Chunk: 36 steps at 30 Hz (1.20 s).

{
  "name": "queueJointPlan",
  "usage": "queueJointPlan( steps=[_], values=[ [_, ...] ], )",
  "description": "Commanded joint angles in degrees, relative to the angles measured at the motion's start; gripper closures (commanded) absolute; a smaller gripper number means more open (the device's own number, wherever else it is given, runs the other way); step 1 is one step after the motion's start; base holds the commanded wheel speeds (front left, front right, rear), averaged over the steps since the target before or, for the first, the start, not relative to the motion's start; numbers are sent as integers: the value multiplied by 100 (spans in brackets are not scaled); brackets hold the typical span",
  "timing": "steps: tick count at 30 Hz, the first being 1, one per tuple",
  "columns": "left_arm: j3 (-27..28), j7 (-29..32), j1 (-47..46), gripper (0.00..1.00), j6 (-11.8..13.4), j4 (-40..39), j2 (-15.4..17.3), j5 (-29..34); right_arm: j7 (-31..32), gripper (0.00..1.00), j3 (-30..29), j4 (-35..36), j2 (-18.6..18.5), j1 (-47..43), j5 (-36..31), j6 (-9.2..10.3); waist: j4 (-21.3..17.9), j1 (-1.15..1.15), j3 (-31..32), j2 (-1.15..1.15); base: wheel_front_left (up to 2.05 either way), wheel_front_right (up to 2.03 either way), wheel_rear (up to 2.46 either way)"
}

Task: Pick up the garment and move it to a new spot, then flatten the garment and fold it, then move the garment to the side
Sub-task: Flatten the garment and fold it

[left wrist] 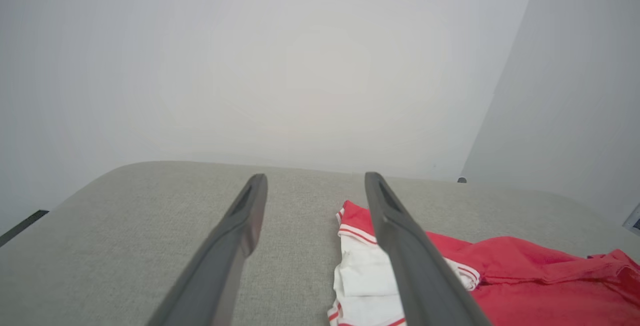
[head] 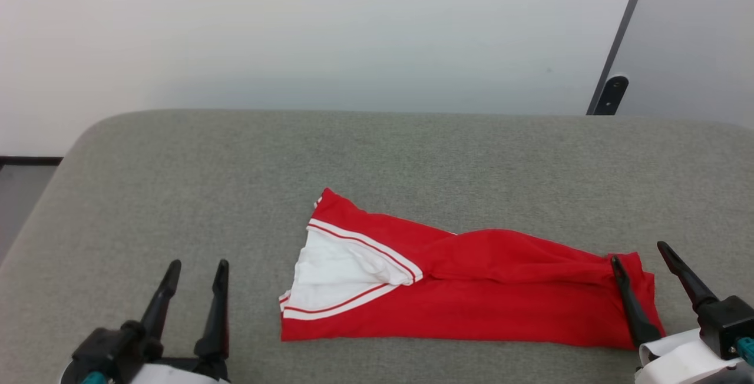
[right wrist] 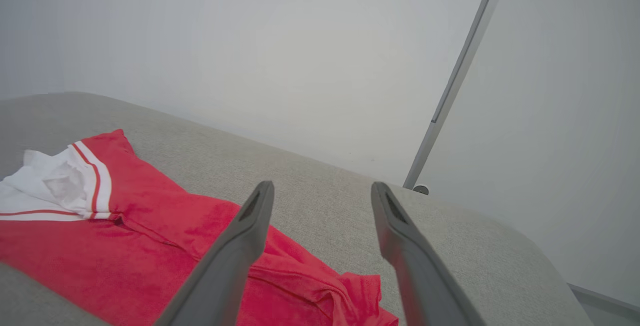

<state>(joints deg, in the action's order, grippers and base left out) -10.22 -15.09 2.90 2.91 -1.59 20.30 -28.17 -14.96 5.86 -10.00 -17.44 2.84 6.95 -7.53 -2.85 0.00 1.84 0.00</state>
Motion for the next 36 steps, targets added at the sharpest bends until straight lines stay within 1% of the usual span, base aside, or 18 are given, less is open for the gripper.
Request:
queueJointPlan(
  steps=[1, 2, 3, 6, 10, 14, 18, 21, 23, 27, 30, 34, 36],
  values=[
    [144, -3, 101, 0, -145, -7, -104, 154, -24, 0, -76, 46, 18, -60, -50, 9, -86, 0, -13, 0, 0, 0, 0],
    [184, -1, 129, 0, -233, 22, -165, 249, -24, 0, -131, 70, 48, -65, -38, 9, -131, 0, -23, 0, 0, 0, 0],
    [184, -1, 129, 0, -233, 22, -165, 249, -24, 0, -131, 70, 48, -65, -38, 9, -131, 0, -23, 0, 0, 0, 0],
    [273, -1, 117, 0, -459, 102, -381, 431, -25, 0, -298, 57, 60, -135, -86, 9, -292, 0, -66, 0, 0, 0, 0],
    [334, -1, -25, 0, -668, 199, -663, 637, -26, 0, -416, 38, 75, -174, -80, 9, -530, 0, -135, 0, 0, 0, 0],
    [437, -1, -124, 0, -806, 306, -793, 790, -26, 0, -369, -39, 55, -124, -35, 9, -682, 0, -209, 0, 0, 0, 0],
    [523, -1, -194, 0, -899, 368, -804, 881, 231, 0, -309, -158, -43, 59, 88, 9, -666, 0, -276, 0, 0, 0, 0],
    [591, -1, -254, 0, -932, 371, -788, 934, 741, 0, -249, -271, -173, 266, 326, 9, -564, 0, -377, 0, 0, 0, 0],
    [628, -1, -271, 0, -947, 384, -797, 955, 1279, 0, -238, -383, -265, 425, 555, 8, -472, 0, -468, 0, 0, 0, 0],
    [621, -1, -335, 0, -959, 409, -834, 990, 2534, 0, -214, -618, -494, 883, 1060, 9, -250, 0, -658, 0, 0, 0, 0],
    [577, -2, -440, 0, -984, 430, -887, 992, 3395, 0, -184, -782, -588, 1185, 1416, 9, -65, 0, -792, 0, 0, 0, 0],
    [497, -2, -540, 0, -1006, 506, -960, 1008, 4642, 0, -220, -982, -643, 1427, 1654, 8, 184, 0, -955, 0, 0, 0, 0],
    [473, -1, -598, 0, -1000, 556, -1002, 972, 5169, 0, -295, -1078, -634, 1543, 1720, 9, 299, 0, -1034, 0, 0, 0, 0]
  ],
)
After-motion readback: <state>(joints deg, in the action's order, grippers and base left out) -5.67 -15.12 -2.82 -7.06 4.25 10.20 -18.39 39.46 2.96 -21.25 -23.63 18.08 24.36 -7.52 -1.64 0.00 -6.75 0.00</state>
